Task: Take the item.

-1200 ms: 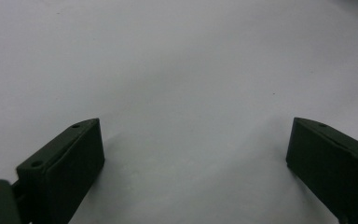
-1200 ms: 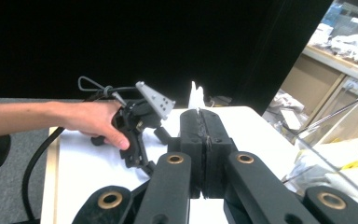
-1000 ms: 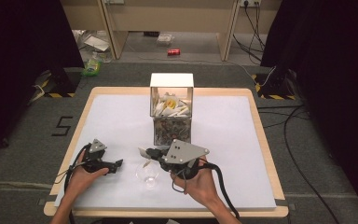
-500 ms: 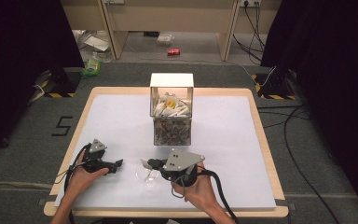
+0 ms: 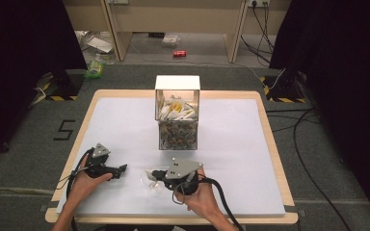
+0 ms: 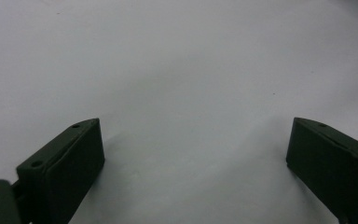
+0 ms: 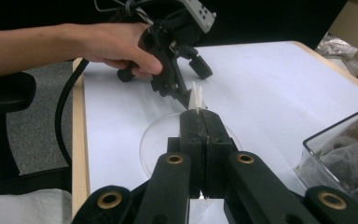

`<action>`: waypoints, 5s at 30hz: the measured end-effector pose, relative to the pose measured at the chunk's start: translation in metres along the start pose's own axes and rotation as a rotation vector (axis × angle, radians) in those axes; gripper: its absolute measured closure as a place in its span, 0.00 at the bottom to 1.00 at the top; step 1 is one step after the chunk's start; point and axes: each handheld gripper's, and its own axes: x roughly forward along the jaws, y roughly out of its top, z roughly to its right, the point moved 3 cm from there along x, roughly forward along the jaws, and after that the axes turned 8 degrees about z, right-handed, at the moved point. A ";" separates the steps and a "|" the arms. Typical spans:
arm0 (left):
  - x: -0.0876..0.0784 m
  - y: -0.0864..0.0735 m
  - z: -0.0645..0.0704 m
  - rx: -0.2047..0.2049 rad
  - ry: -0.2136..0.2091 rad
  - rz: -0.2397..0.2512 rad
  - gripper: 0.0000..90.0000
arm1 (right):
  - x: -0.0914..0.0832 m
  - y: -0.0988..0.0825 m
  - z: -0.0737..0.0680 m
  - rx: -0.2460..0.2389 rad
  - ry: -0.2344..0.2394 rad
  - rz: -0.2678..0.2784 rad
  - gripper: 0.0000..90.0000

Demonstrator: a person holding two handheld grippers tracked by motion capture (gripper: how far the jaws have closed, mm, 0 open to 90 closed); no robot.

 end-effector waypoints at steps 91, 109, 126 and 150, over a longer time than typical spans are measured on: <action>0.000 0.000 0.000 0.001 -0.001 0.000 0.04 | -0.083 -0.068 0.081 0.277 -0.388 -0.042 0.30; 0.000 0.000 0.000 0.001 -0.001 0.000 0.04 | -0.100 -0.090 0.087 0.321 -0.427 -0.066 0.30; 0.000 0.000 0.000 0.001 0.000 0.000 0.04 | -0.113 -0.113 0.087 0.371 -0.471 -0.142 0.20; 0.000 0.000 0.000 0.001 0.001 0.000 0.04 | -0.131 -0.139 0.081 0.409 -0.508 -0.202 0.19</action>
